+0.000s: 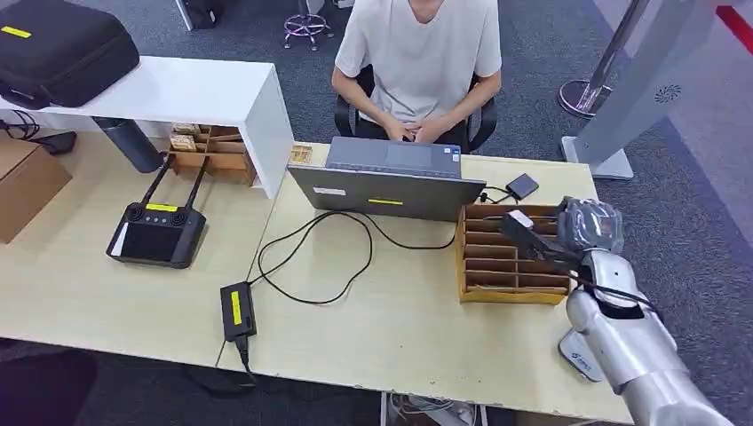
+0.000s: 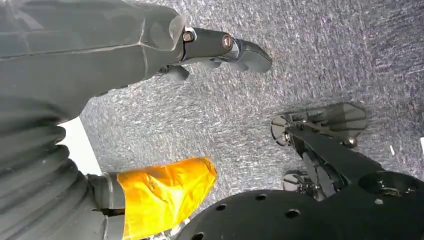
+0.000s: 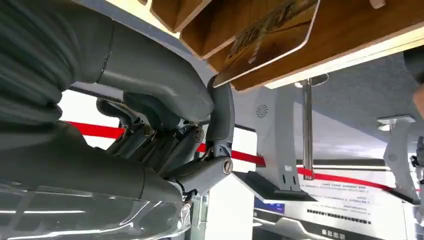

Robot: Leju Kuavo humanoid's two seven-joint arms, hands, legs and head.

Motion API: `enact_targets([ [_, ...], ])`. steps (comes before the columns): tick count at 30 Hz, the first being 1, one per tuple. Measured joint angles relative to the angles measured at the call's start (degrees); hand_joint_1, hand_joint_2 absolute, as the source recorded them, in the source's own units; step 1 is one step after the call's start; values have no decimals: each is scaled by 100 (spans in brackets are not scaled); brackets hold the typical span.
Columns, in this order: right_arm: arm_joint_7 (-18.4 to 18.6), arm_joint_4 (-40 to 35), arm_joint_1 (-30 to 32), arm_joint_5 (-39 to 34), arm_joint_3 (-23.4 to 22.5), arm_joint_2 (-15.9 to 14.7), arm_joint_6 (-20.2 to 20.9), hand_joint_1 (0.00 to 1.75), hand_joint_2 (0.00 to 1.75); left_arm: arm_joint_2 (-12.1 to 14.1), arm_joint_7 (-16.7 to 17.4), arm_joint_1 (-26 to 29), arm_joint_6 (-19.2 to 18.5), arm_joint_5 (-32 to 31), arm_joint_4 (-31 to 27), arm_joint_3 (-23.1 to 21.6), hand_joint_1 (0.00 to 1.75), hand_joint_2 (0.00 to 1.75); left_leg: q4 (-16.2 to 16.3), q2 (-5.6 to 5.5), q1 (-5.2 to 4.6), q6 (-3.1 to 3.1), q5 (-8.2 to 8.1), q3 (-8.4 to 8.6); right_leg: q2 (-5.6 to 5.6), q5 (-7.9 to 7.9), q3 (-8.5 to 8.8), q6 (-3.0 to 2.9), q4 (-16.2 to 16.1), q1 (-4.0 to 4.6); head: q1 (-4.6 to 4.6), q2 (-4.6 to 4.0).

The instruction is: Pass the card to the sensor for recognition and then transmit it.

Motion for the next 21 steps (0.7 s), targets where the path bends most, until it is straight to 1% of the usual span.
enact_targets([
  [4, 9, -11, 18, 35, -15, 0, -9, 175, 175, 0, 9, 0, -9, 0, 0, 0, 0, 175, 0, 0, 0, 0, 0, 0, 0, 0, 0, 0, 0, 0, 0, 0],
  [7, 39, -24, 19, 90, -26, 0, -109, 175, 175, 0, 11, 0, -24, 0, 0, 2, 0, 175, 0, 0, 0, 0, 0, 0, 0, 0, 0, 0, 0, 0, 0, 0],
  [8, 61, -37, 21, 94, -31, 0, -166, 0, 175, 0, 11, 0, -28, 0, 0, 2, 0, 175, 0, 0, 0, 0, 0, 0, 0, 0, 0, 0, 0, 0, 0, 0],
  [11, 66, -96, 22, 155, -87, 0, -374, 0, 175, 0, 4, 0, -35, -17, 0, 2, 0, 175, 0, 0, 0, 0, 0, 0, 0, 0, 0, 0, 0, 0, -2, 0],
  [21, 42, -181, 58, 269, -175, 0, -437, 0, 175, 0, -55, -2, -57, -35, 0, 5, 0, 175, 0, 0, 0, 0, 0, 0, 0, 0, 0, 0, 0, 0, 0, 0],
])
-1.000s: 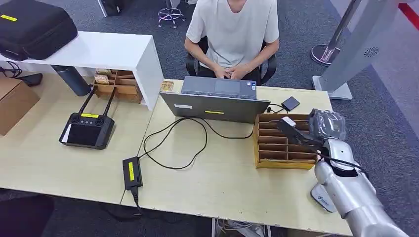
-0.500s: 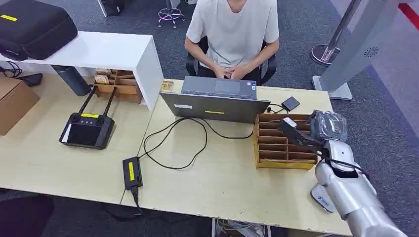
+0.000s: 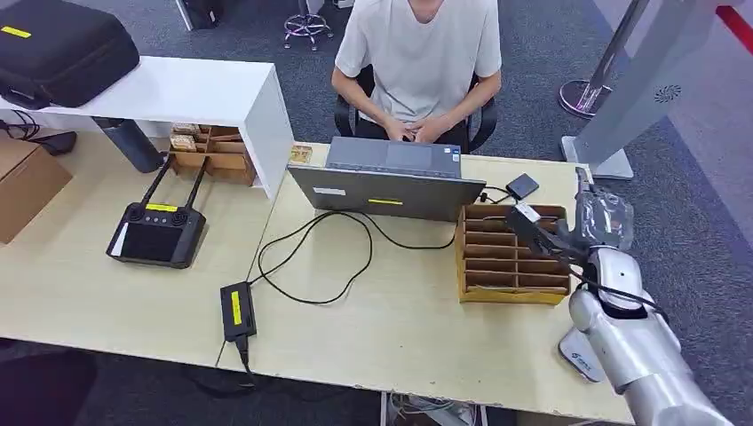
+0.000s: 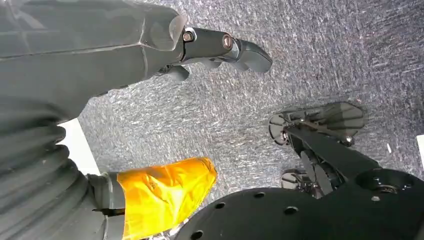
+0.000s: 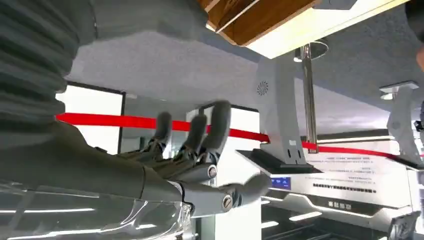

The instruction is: Pass the card to the sensor for recognition and then transmit it.

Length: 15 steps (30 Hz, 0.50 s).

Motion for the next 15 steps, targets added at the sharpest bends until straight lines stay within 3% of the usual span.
enact_targets([
  [15, -66, -7, 49, 26, -101, 0, 9, 0, 175, 0, 2, 0, 18, -46, 0, 0, 0, 175, 0, 0, 0, 0, 0, 0, 0, 0, 0, 0, 0, 0, 0, 0],
])
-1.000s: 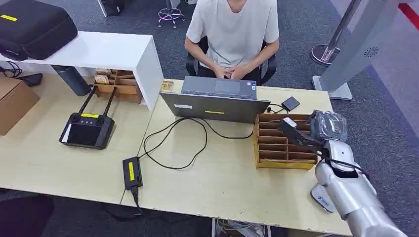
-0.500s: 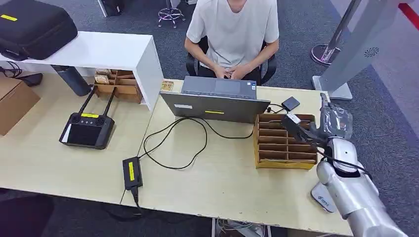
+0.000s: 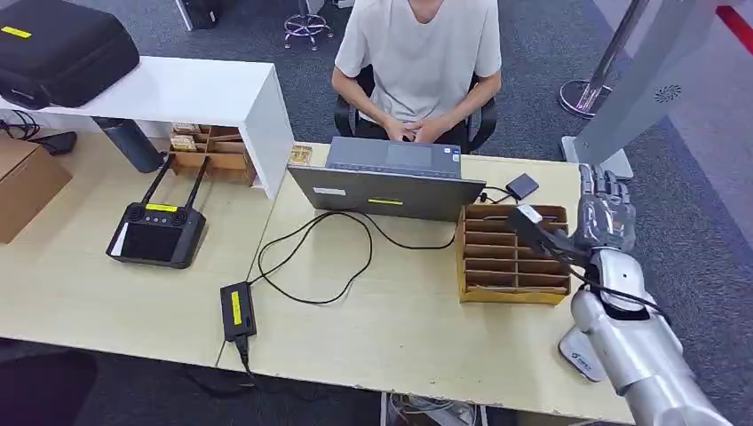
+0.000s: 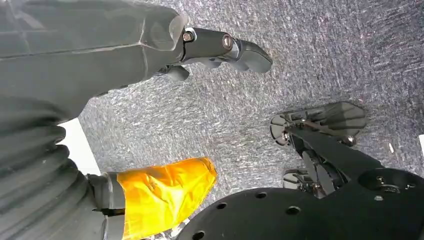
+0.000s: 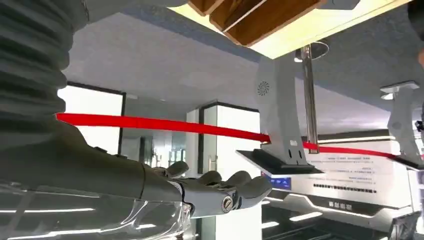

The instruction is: Pass the card to the sensor for recognition and then transmit it.

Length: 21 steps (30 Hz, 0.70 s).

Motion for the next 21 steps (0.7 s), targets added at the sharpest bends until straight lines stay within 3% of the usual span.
enact_targets([
  [21, -88, -4, 143, 90, 63, 192, 2, 0, 175, 0, 24, -7, 17, -70, 0, 0, 0, 175, 0, 0, 0, 0, 0, -1, 0, 0, 0, 0, 0, 0, 0, 0],
])
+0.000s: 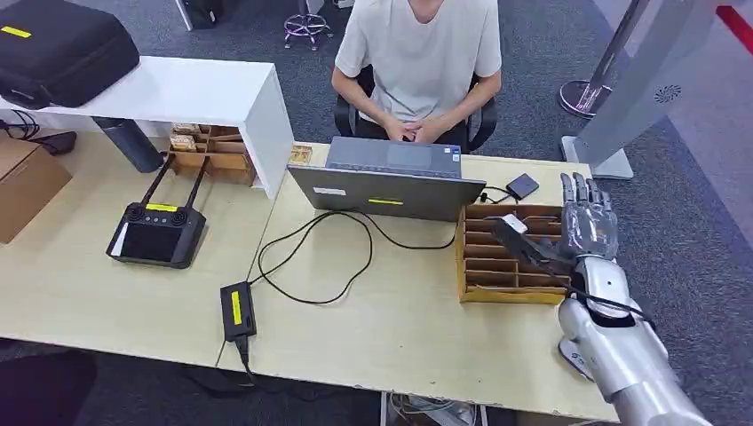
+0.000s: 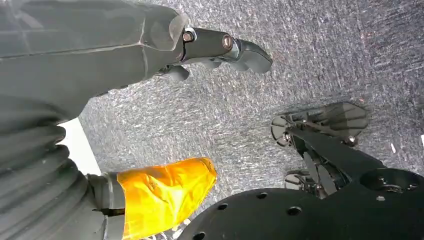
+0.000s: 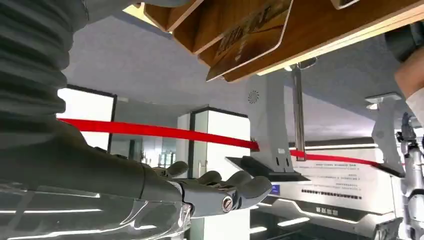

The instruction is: Pass the card to the sensor for recognition and then transmit it.

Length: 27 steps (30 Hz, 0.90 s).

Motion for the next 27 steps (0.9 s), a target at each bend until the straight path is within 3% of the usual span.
enact_targets([
  [9, 9, -13, 5, -2, 2, 24, 2, 0, 175, 0, 26, -1, 2, -7, 0, 0, 0, 175, 0, 0, 0, 0, 0, 0, 0, 0, 0, 0, 0, 0, 0, 0],
  [10, 9, -13, 6, -4, 2, 24, 2, 175, 175, 0, 26, -1, 2, -7, 0, 0, 0, 175, 0, 0, 0, 0, 0, 0, 0, 0, 0, 0, 0, 0, 0, 0],
  [27, -44, -112, 73, -400, -118, 24, 0, 175, 175, 0, 24, 1, -13, -9, 0, 4, 0, 175, 0, 1, 0, 0, 0, 1, 1, 0, -1, 0, 0, 0, 0, 0],
])
